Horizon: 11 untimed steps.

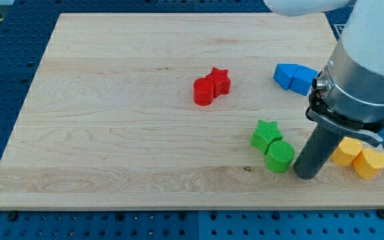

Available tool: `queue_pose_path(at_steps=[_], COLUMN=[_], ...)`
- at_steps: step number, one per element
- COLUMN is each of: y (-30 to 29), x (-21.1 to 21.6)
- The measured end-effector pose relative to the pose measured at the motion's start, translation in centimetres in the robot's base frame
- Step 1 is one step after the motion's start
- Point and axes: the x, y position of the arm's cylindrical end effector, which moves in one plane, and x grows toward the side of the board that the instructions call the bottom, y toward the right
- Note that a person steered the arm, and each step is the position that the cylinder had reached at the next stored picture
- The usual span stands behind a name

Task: Slide the green star to the bottom center

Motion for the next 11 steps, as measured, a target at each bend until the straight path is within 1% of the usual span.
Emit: queue_pose_path(at_steps=[2,3,4,6,7,8,9,10,11], y=[0.7,1.8,1.2,-4.8,-8.0,-11.4,-13.6,-13.7,-15.6], x=[-0.7,-4.5,-6.6,-6.8,-6.1,-4.1,-3.6,-3.7,-3.7])
